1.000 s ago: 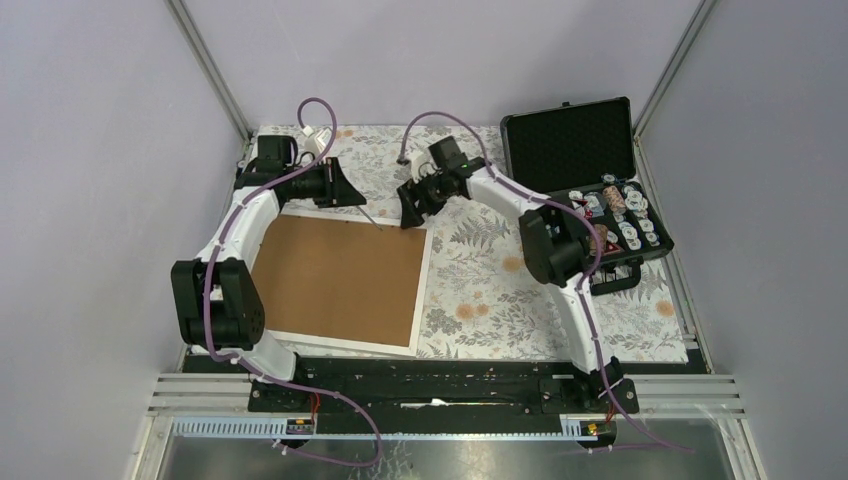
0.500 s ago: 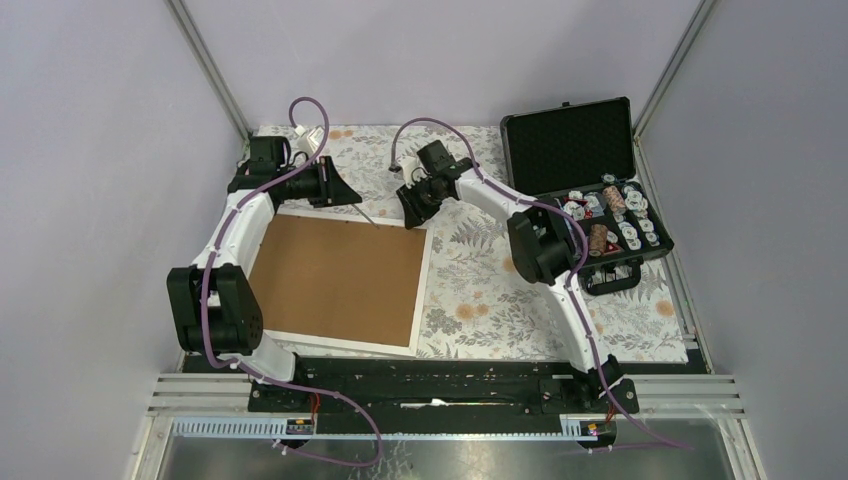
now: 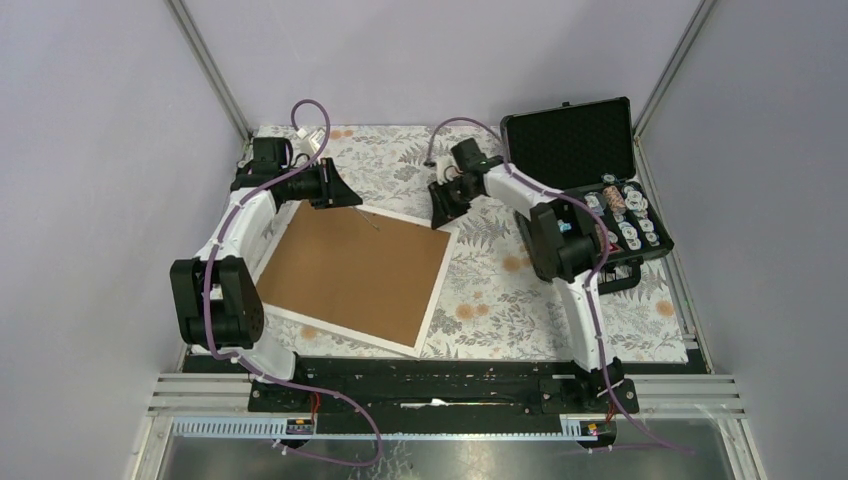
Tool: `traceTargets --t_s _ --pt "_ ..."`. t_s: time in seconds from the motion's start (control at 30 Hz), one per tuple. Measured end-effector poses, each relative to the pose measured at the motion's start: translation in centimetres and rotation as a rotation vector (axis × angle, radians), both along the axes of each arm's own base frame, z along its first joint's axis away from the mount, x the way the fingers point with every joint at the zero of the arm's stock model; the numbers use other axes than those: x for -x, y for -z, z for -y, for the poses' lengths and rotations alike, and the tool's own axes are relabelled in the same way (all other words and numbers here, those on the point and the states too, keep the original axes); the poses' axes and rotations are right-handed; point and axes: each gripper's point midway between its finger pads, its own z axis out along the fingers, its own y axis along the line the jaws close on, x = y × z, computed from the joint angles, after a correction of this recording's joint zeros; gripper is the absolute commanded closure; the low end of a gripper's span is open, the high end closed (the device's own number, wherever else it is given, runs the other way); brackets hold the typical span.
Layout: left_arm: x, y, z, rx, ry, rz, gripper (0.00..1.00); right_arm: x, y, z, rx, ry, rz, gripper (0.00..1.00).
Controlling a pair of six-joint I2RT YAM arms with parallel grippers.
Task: Take the photo out of the frame
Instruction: Adjust the photo frame at the center of the board.
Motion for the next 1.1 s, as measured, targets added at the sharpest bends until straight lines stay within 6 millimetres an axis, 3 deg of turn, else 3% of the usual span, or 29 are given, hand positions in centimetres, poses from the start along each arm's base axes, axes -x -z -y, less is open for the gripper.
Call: traceTargets --t_s 0.17,0.33,0.5,0.67,0.73,0.93,1.0,1.1 --pt "-0.2 0.4 -0.2 -0.006 -0.016 -0.014 1.00 0.9 0.1 5.3 0.007 0.176 -0.110 0.86" --pt "-0.6 0.7 -0.7 -0.020 -0.051 -0.032 1.00 5.0 -0.1 8.6 -0.007 0.363 -0.248 0.76" --pt "-0.9 1.4 -1.1 -0.021 -0.072 -0.062 1.00 8.0 -0.3 7.5 0.000 0.351 -0.302 0.48" --pt "-1.0 1.6 -1.2 -0.022 -0.078 -0.070 1.00 10.2 -0.5 5.8 0.062 0.196 -0.252 0.35" --pt "-1.0 1.6 -1.3 -0.022 -0.079 -0.071 1.00 9.2 -1.5 5.3 0.082 0.147 -0.196 0.33" --pt "-1.1 1.5 -1.3 -0.019 -0.084 -0.071 1.00 1.3 -4.8 1.8 0.036 0.087 0.021 0.33" --pt "-1.1 1.5 -1.4 -0.019 -0.087 -0.069 1.00 0.0 -4.7 0.7 0.030 0.070 0.049 0.33" --pt "-1.1 1.4 -1.8 -0.019 -0.098 -0.067 1.00 -0.1 -3.2 -0.7 0.042 0.039 0.040 0.33"
